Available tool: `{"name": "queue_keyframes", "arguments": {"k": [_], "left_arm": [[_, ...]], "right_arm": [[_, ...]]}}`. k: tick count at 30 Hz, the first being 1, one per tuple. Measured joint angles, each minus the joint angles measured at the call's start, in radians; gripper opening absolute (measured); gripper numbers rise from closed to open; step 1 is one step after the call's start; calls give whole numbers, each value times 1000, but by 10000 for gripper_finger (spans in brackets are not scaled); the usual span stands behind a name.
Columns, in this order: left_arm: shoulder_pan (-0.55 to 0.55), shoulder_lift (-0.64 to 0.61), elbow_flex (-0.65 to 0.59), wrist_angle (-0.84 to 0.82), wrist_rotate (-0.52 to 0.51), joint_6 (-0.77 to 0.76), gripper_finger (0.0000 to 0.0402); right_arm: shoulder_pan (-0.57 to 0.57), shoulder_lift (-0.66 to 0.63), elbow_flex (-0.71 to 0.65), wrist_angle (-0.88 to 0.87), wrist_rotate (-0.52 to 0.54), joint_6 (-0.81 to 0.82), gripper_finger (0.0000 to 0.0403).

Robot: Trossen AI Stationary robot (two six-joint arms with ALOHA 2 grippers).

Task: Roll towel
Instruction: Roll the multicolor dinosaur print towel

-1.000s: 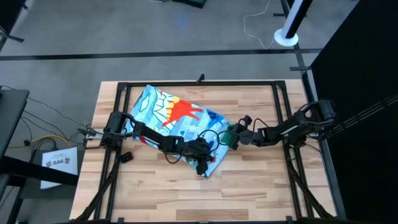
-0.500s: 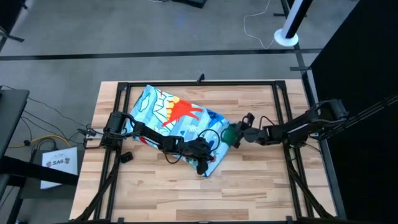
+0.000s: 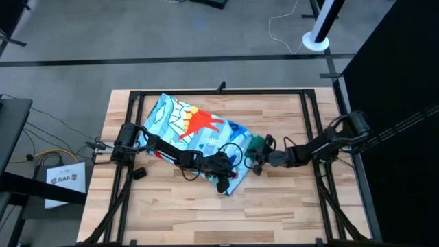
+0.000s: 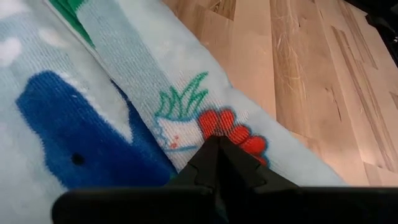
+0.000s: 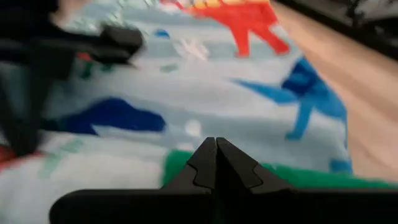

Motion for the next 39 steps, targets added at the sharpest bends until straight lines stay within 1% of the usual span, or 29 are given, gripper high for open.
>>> {"name": "queue_keyframes", "arguments": {"k": [4,8,13,20,23,25,28,31,35,39], "left_arm": [[0,0,0,0,0,21,0],[-5,0,-2,16,-2,112,0],[-30,-14,-3,60,-26,321,0],[-33,-99,-7,-16,-29,598,0],[-15,-136,-4,0,-25,724,0],[20,-138,22,10,15,791,0],[94,-102,79,22,162,824,0],[152,-36,129,37,261,853,0],[191,58,187,32,312,901,0],[215,108,204,33,324,912,0]], "right_arm": [[-2,89,0,54,1,6,0],[-1,137,2,95,3,21,0],[-1,151,3,103,6,26,0],[-1,151,3,97,2,28,0],[-1,151,3,94,2,28,0],[-1,151,3,94,2,28,0],[-1,151,2,93,2,28,0],[-1,151,2,92,2,40,0],[-1,151,2,85,2,42,0],[-1,151,2,83,3,43,0]]}}
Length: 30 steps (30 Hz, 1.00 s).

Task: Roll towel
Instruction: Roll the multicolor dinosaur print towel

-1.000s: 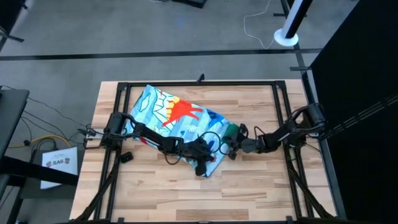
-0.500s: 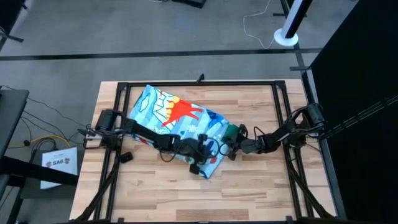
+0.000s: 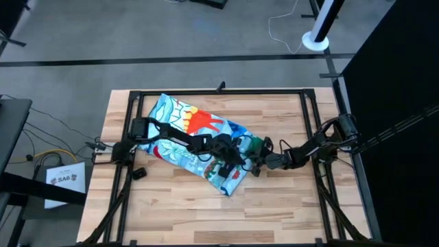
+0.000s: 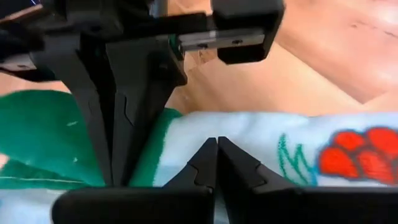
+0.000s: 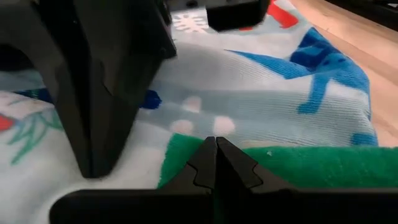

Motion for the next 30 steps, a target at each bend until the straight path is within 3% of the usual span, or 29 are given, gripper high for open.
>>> {"name": "queue_keyframes", "arguments": {"k": [6,10,14,22,26,30], "left_arm": [[7,6,4,-46,-2,-10,0],[8,21,3,-37,-44,-91,0],[14,82,7,30,-95,-188,0],[-6,170,8,232,-182,-488,0],[-30,178,19,261,-278,-586,0],[-58,185,52,238,-365,-594,0]], "right_arm": [[0,-46,-2,-26,-4,-15,0],[0,-166,-3,-80,-7,-16,6],[12,-368,-3,-320,-7,28,34],[64,-781,-2,-1033,-114,286,117],[93,-839,-2,-1166,-118,298,146],[106,-800,-2,-1159,-120,246,165]]}}
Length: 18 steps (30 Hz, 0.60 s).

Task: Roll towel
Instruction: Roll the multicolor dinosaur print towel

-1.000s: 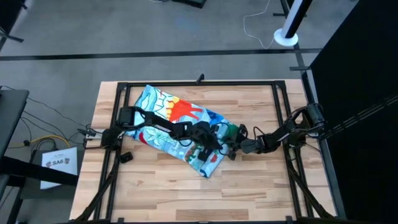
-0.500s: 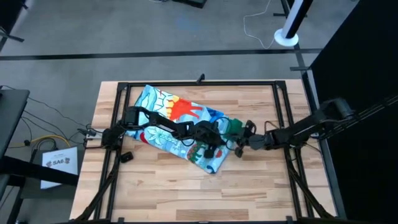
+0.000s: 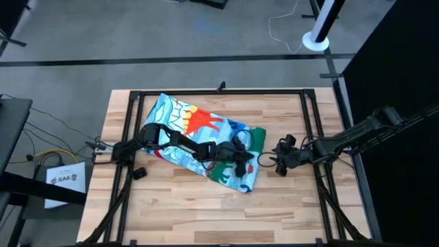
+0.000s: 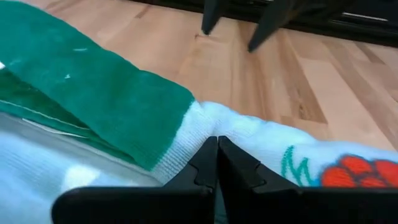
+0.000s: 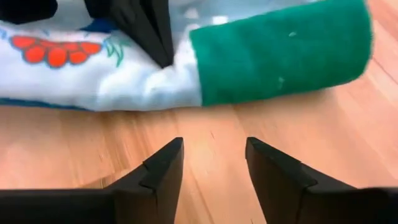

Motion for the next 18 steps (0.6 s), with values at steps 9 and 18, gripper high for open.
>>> {"name": "queue_keyframes", "arguments": {"k": [9,18], "left_arm": [[-11,0,7,-19,19,193,0],[-38,0,7,-20,76,346,0]], "right_arm": [[2,274,0,233,-18,-22,196],[1,323,116,211,-30,-84,228]]}}
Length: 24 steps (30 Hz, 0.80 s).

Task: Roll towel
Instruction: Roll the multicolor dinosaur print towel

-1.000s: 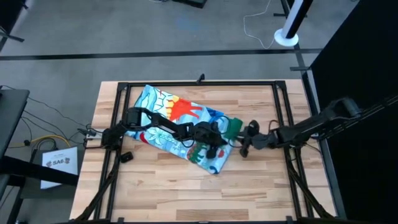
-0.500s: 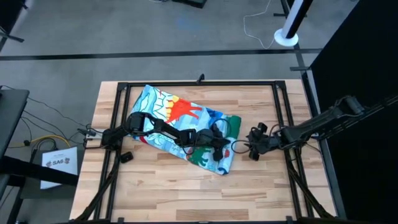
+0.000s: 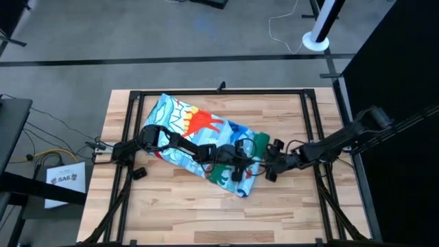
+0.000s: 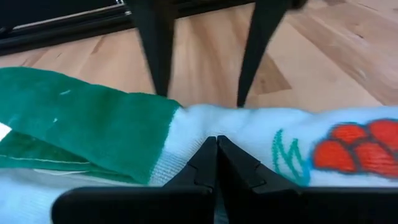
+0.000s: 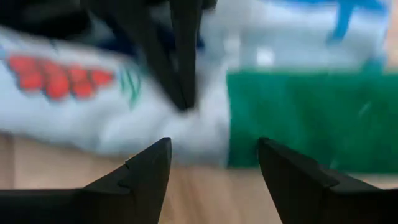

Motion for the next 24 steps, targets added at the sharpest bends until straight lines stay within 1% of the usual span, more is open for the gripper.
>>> {"name": "queue_keyframes", "arguments": {"k": [3,6,8,12,13,16,20,22,24], "left_arm": [[-8,0,0,0,2,11,0],[-8,0,0,0,10,2,0],[-8,0,0,1,10,3,0],[-8,0,0,1,-1,8,0],[-8,0,0,0,-8,3,0],[-8,-1,0,-6,-10,-14,0],[-9,-2,1,-14,-14,-24,0],[-9,-2,1,-15,-16,-29,0],[-9,-2,1,-16,-17,-35,0]], "right_arm": [[-40,-47,13,-23,22,-65,217],[-128,-100,14,-60,33,-99,186],[-197,-114,14,-53,13,-150,148],[-344,-88,14,16,-123,-244,32],[-375,-76,14,19,-149,-258,17],[-446,-40,15,2,-185,-259,6],[-483,-15,23,-45,-217,-263,1],[-487,-19,51,-96,-234,-282,0],[-494,-19,113,-190,-235,-308,0]]}}
